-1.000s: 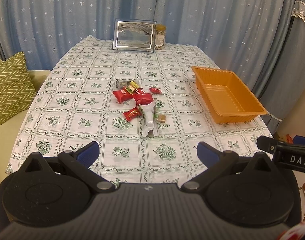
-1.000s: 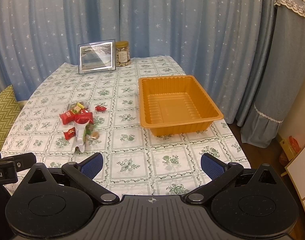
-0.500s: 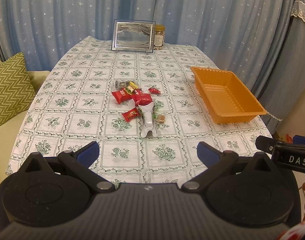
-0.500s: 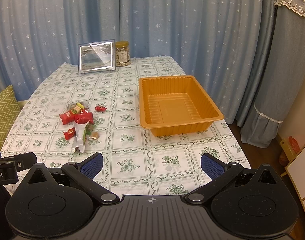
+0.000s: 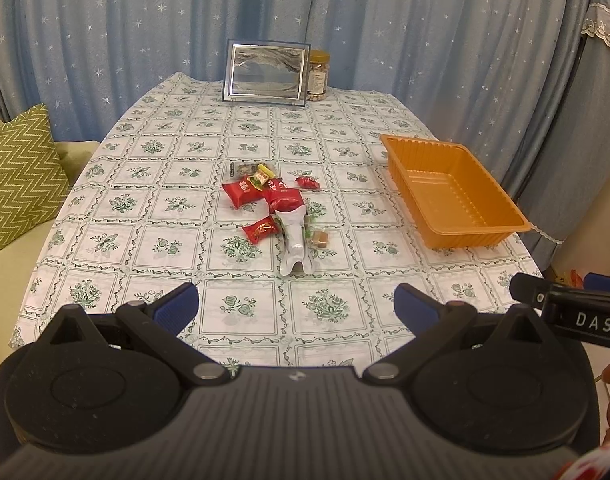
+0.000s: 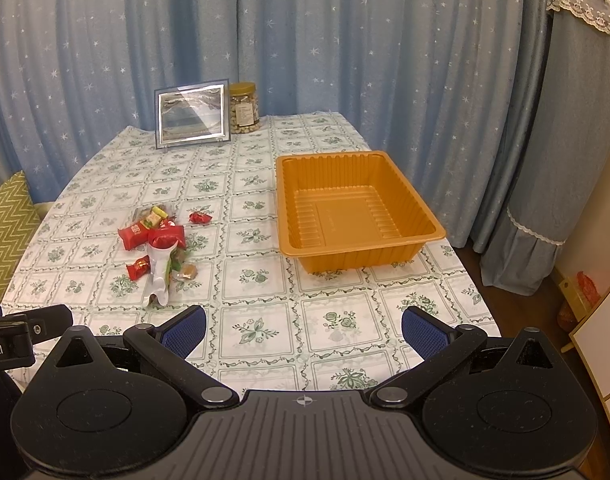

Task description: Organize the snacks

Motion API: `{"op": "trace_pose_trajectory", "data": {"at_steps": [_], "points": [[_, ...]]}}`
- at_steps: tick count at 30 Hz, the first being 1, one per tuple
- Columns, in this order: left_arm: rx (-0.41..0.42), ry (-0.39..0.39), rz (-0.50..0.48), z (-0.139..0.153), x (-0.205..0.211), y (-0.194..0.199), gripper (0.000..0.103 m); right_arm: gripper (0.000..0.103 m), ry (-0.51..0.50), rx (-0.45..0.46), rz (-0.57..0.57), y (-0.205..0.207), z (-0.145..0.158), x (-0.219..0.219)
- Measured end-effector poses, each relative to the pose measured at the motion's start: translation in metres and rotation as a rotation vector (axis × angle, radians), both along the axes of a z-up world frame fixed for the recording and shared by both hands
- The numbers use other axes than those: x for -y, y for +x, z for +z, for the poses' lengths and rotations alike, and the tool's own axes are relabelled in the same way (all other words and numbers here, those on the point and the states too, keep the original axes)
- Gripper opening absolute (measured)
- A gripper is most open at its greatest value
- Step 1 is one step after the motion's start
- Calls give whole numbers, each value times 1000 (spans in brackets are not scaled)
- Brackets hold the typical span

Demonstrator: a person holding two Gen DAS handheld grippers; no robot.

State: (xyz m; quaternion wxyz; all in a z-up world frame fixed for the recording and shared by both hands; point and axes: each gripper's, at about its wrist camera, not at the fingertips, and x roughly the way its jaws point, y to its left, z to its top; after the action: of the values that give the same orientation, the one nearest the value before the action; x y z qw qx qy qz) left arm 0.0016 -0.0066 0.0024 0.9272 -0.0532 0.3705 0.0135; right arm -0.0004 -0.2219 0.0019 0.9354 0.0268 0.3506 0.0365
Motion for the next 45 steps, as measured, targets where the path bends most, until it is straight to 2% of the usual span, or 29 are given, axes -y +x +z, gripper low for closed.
{"op": "trace_pose_trajectory", "data": {"at_steps": [19,26,34,41,42,44,45], "points": [[7,-15,4,1,1,0,103,103,5,-3,0,2,-2,1],[14,-19,35,-3,-13,5,103,103,40,20,13,6,-5,-2],[6,-12,51,-26,-35,26,103,103,72,44,53,27,-24,-10],[19,-41,0,-59,-36,61,95,102,81,35,102,62,-58,-23],[16,-34,-7,-64,-34,67,93,101,85,28,106,67,-64,-24],[22,-30,-27,-73,-30,78,92,85,89,13,120,78,-74,-28],[18,-25,-37,-78,-28,83,92,85,89,9,122,84,-78,-29]]}}
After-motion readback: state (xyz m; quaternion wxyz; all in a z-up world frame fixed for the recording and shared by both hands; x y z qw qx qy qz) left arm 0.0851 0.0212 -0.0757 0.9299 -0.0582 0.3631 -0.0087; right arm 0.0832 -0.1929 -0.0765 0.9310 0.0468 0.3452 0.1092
